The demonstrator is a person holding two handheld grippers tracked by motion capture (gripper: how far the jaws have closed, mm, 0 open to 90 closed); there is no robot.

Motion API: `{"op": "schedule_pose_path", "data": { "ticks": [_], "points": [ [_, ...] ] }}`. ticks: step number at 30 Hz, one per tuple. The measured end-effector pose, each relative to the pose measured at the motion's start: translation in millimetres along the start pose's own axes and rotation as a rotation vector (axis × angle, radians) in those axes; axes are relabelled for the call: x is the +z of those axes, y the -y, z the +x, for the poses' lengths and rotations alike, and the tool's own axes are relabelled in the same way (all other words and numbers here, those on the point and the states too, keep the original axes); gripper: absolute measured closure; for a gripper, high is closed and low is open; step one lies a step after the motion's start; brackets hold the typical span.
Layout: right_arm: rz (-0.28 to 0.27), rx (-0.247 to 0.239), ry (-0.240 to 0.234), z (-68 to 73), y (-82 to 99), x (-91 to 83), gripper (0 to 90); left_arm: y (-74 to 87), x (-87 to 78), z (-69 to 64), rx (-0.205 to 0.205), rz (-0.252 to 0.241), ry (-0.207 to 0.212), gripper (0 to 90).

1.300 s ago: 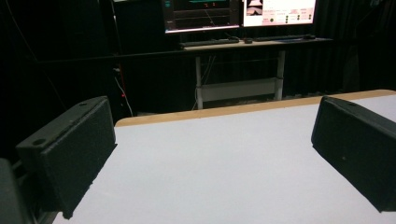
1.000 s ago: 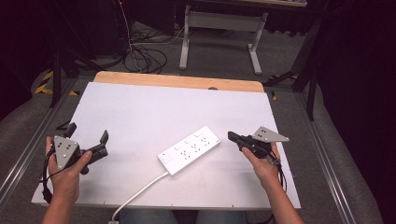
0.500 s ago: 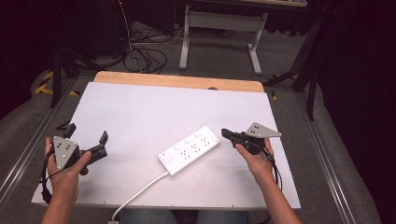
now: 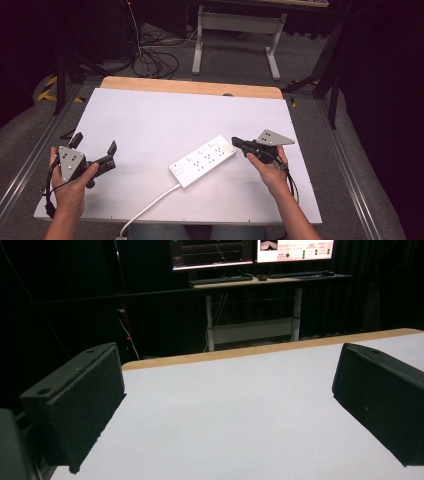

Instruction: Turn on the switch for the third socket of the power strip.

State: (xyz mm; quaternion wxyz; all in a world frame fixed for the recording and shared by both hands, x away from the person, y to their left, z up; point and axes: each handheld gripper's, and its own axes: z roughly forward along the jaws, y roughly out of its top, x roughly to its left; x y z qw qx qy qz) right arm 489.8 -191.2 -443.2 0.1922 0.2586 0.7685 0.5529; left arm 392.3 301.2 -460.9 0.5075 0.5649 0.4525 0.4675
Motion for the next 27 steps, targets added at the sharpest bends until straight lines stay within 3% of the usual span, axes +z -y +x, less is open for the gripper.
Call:
{"op": "schedule_pose_path", "data": {
  "ticks": [27],
  "points": [
    [0.036,-0.019,-0.033,5.4,-5.8,23.5,90.0,1.1,0.5,-0.6,0.006,0.013,0.01,1.0]
  ]
}}
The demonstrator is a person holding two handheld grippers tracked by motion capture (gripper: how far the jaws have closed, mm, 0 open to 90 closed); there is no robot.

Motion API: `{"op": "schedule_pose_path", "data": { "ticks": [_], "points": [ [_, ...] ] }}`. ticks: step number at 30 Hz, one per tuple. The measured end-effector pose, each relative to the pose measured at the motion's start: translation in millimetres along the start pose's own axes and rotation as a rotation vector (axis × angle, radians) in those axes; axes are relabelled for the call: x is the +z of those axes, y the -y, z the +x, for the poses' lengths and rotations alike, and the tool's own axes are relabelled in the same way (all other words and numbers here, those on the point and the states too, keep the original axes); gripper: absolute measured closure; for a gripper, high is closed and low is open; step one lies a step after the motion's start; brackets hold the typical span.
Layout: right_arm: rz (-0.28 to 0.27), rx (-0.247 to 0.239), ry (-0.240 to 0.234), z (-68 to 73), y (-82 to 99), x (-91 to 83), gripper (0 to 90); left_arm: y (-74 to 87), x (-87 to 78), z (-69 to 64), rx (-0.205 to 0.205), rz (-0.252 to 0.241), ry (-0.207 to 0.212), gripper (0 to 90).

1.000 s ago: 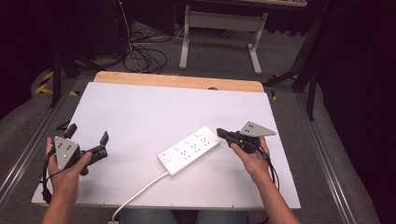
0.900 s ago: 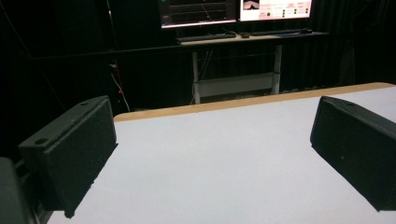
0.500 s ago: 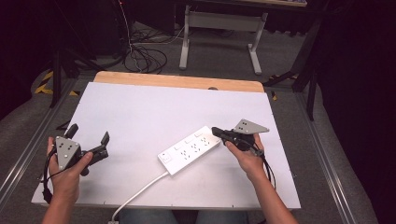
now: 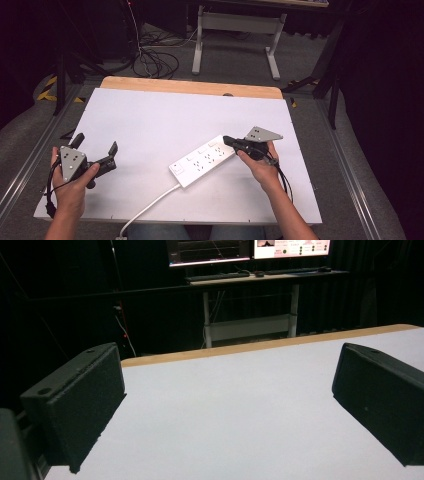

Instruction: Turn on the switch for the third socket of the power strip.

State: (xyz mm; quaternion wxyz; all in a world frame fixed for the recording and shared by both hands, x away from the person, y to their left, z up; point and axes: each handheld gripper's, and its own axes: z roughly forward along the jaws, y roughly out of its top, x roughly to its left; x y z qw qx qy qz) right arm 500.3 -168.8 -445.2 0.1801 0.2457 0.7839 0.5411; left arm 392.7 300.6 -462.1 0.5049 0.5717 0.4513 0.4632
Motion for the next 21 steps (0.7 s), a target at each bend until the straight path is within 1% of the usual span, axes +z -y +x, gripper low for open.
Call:
{"op": "schedule_pose_path", "data": {
  "ticks": [7,13,21],
  "points": [
    [0.006,0.006,-0.002,-3.0,-1.4,4.1,90.0,0.5,0.5,-1.0,0.0,0.002,0.005,1.1],
    [0.028,-0.01,-0.012,-2.5,-2.2,13.1,90.0,1.2,0.6,-0.4,-0.002,0.007,0.005,1.1],
    [0.041,-0.01,-0.019,-3.0,-2.3,19.0,90.0,1.3,0.6,-0.2,-0.004,0.007,0.005,1.1]
  ]
}}
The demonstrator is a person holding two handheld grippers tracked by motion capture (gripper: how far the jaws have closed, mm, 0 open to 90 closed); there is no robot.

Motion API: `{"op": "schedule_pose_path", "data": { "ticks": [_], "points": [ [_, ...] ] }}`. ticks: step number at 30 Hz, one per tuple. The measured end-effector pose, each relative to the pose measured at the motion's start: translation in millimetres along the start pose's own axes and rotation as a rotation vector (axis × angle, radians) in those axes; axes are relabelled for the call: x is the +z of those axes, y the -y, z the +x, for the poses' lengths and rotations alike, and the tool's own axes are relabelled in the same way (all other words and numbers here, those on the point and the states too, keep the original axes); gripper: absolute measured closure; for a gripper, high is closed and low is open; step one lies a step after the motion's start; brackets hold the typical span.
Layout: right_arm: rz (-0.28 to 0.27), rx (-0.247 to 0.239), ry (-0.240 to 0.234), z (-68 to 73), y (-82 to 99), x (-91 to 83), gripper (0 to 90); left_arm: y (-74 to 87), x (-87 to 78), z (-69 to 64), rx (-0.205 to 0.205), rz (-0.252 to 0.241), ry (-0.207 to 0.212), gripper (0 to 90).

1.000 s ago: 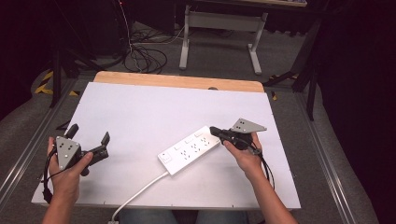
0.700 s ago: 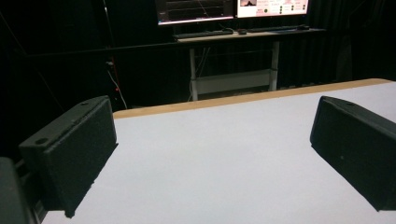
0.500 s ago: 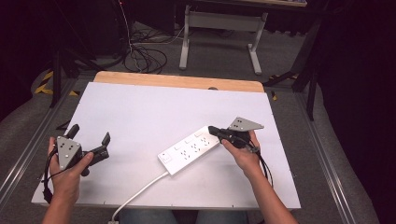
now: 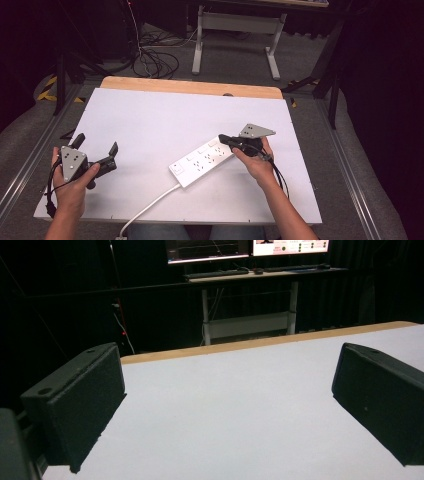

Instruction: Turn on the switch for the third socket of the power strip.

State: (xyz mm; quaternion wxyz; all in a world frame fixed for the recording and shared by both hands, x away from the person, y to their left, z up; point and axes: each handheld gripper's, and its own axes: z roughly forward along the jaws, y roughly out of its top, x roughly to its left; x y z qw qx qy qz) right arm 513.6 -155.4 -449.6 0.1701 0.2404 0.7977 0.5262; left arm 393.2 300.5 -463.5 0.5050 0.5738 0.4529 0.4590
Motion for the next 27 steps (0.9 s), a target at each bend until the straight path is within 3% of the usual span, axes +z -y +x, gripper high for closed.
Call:
{"op": "schedule_pose_path", "data": {
  "ticks": [27],
  "points": [
    [0.049,-0.018,-0.013,-0.3,0.2,10.0,90.0,0.1,0.2,-0.1,0.001,0.005,0.006,1.5]
  ]
}}
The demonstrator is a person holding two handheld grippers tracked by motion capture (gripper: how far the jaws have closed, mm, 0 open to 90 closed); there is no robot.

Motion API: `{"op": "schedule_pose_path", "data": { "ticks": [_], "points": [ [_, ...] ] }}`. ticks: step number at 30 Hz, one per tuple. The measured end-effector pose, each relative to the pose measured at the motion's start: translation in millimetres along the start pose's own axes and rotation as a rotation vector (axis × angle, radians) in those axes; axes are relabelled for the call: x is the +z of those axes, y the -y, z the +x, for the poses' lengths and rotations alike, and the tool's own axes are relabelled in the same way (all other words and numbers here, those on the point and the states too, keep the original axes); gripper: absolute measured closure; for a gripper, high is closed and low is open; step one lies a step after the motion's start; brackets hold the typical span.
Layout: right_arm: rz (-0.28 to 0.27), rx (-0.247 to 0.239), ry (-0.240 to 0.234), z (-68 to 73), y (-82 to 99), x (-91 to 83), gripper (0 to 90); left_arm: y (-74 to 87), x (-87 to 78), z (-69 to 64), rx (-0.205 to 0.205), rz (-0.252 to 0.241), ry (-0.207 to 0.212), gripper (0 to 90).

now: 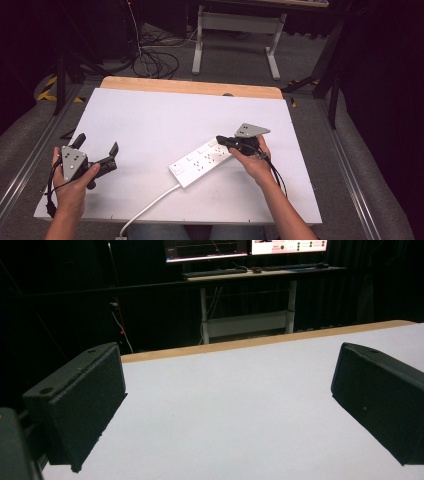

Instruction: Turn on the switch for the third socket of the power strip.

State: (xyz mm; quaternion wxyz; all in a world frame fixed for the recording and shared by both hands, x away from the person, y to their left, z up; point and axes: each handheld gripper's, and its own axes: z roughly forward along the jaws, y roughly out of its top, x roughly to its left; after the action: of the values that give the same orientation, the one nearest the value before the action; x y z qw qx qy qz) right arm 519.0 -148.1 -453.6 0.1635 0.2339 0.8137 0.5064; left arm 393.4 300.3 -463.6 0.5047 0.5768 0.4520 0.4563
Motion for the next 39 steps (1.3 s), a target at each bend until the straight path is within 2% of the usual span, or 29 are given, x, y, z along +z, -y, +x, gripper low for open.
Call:
{"op": "schedule_pose_path", "data": {
  "ticks": [20,28,39],
  "points": [
    [0.037,-0.007,-0.002,2.0,1.1,12.8,90.0,0.2,0.5,-1.0,0.0,0.002,0.006,1.6],
    [0.065,-0.026,-0.006,4.5,2.4,24.3,90.0,0.5,0.2,-0.2,-0.001,0.003,0.007,1.7],
    [0.087,-0.022,0.012,4.1,4.4,31.5,90.0,0.7,0.1,0.4,-0.004,0.001,0.003,1.7]
  ]
}}
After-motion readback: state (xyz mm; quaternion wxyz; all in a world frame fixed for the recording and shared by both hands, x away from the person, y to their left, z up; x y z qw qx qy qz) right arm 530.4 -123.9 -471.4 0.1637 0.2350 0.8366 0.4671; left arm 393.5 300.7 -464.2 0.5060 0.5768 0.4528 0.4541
